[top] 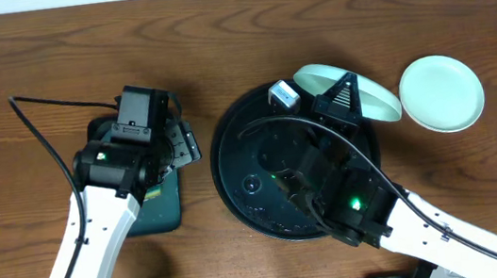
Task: Clean dirty plates on tray and stack at the side
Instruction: 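Carry the green plate right and stack it on the plate pile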
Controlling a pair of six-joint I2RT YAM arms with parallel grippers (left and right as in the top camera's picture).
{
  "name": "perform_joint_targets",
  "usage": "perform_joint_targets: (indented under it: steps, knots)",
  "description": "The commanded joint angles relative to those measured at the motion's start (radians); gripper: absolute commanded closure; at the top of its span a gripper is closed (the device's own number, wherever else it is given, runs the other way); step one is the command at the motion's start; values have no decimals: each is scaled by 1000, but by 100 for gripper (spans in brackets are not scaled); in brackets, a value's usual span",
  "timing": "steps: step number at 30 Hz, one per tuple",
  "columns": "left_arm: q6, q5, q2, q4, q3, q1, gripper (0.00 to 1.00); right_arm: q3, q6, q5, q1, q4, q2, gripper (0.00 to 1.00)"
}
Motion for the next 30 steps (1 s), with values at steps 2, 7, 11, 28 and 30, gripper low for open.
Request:
perform_joint_targets:
  steps: [2, 7, 11, 28, 30]
  knots:
    - [6, -15, 8, -3, -2, -2, 21, 20, -30, 37, 13, 3, 3, 99]
    - [6, -15, 8, -3, -2, -2, 21, 20, -16, 39, 12, 7, 3, 99]
    - [6, -15, 8, -2, -2, -2, 21, 19, 84, -18, -34, 11, 16, 99]
    - [6, -14, 8, 2, -2, -2, 21, 19, 50, -24, 53, 251, 38, 99]
    - [6, -14, 8, 3, -2, -2, 21, 19, -35, 47, 76, 320, 39, 99]
